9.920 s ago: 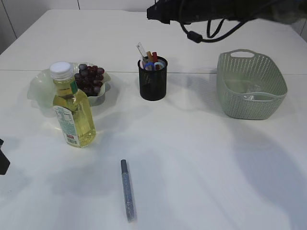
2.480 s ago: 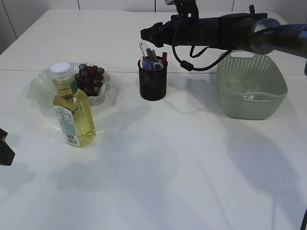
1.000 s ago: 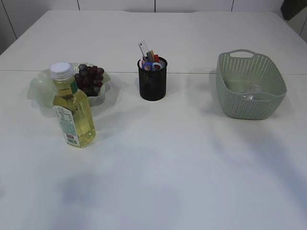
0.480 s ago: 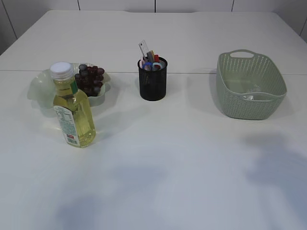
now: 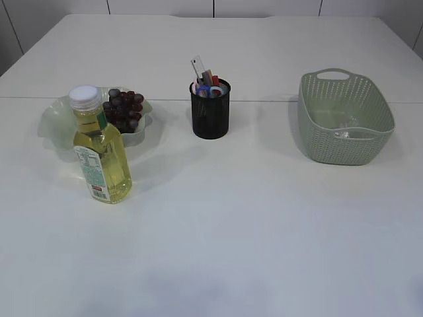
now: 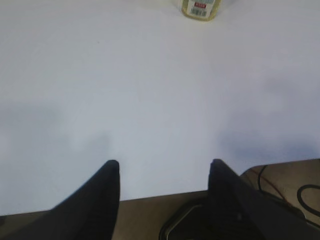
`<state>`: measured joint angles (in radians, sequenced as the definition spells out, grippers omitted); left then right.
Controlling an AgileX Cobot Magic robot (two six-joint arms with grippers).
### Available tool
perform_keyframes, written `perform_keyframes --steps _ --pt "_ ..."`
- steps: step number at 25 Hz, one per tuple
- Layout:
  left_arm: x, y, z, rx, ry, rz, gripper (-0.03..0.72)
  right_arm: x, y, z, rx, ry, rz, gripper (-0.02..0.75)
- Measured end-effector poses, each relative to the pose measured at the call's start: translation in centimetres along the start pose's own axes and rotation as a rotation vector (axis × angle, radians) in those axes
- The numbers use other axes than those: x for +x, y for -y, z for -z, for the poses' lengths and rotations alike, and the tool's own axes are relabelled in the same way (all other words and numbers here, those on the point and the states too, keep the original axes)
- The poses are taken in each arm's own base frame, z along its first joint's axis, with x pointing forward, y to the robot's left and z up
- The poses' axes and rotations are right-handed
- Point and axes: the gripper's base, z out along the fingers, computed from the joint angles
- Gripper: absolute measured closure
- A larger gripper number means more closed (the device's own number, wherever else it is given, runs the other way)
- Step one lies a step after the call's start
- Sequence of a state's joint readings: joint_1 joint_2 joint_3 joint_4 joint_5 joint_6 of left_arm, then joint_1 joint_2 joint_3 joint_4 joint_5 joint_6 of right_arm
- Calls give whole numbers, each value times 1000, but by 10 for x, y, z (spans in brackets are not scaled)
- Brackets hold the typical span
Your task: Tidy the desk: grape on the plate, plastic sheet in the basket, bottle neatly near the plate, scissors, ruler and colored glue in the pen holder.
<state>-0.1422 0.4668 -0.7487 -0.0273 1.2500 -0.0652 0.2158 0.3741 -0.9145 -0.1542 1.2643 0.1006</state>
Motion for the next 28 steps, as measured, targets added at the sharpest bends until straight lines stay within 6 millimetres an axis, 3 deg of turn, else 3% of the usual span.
perform_keyframes --steps 6,13,16,21,28 --pt "35 -1 35 27 215 -8 273 41 -1 23 -80 126 -38 315" --pt "67 -4 56 19 395 -27 273 78 -8 27 -184 200 -39 335" --pt "74 -5 60 12 429 -30 273 85 -9 15 -180 167 0 342" --pt "74 -6 55 0 412 -30 273 93 -12 -4 -185 93 16 342" --pt "77 -4 17 30 321 -25 273 102 -6 -24 -87 23 52 342"
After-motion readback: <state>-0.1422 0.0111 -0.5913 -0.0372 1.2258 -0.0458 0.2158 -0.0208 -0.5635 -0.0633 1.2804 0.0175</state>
